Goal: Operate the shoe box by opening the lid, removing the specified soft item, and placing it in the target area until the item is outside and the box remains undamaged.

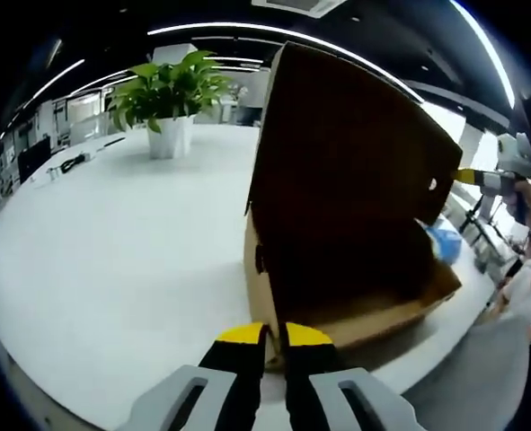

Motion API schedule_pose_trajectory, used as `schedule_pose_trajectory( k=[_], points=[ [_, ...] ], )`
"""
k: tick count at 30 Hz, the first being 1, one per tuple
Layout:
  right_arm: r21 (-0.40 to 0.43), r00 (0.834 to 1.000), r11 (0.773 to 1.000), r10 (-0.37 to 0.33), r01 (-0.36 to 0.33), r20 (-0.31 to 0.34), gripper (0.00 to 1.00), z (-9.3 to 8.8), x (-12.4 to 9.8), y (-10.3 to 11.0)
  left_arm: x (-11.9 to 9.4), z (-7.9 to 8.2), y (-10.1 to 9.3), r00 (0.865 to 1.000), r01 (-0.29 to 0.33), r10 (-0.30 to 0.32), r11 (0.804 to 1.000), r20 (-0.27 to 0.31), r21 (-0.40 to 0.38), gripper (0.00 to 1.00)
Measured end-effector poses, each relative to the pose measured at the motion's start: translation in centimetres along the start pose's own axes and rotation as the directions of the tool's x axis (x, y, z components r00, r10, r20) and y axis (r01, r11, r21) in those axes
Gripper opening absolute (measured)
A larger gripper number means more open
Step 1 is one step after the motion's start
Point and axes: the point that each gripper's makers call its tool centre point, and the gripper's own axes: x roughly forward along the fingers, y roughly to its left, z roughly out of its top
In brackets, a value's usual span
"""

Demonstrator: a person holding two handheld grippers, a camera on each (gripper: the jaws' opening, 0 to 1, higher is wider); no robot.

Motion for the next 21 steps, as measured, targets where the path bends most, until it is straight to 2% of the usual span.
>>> schedule_pose_trajectory(
  k=[4,9,13,16,17,21],
  points=[
    [0.002,1.000,1.000,-0.002,0.002,0.006,0.01,-0.5,-0.3,0.2,-0.2,0.1,0.0,1.000,0.011,-0.011,0.999,0.000,0.034,0.08],
    [0.015,1.000,1.000,0.002,-0.002,0.009,0.02,-1.3,-0.7,0.7,-0.8,1.1,0.0,1.000,0.005,-0.007,0.998,0.026,0.060,0.11],
    [0.013,1.000,1.000,0.003,-0.003,0.011,0.02,-1.8,-1.4,1.1,-2.2,3.5,-0.3,0.997,-0.009,0.002,0.995,0.073,0.096,0.20],
    [0.013,1.000,1.000,0.001,-0.001,0.015,0.03,-2.1,-1.8,1.3,-2.7,5.1,0.0,0.992,-0.026,0.008,0.990,0.125,0.140,0.21],
    [0.009,1.000,1.000,0.000,0.000,0.016,0.03,-2.2,-1.8,1.4,-3.6,6.5,-0.5,0.990,-0.026,0.004,0.988,0.141,0.150,0.21],
    [-0.007,1.000,1.000,0.003,-0.003,0.015,0.03,-2.9,-2.0,1.8,-4.3,8.4,-1.0,0.984,-0.025,-0.010,0.981,0.179,0.192,0.22]
  ],
)
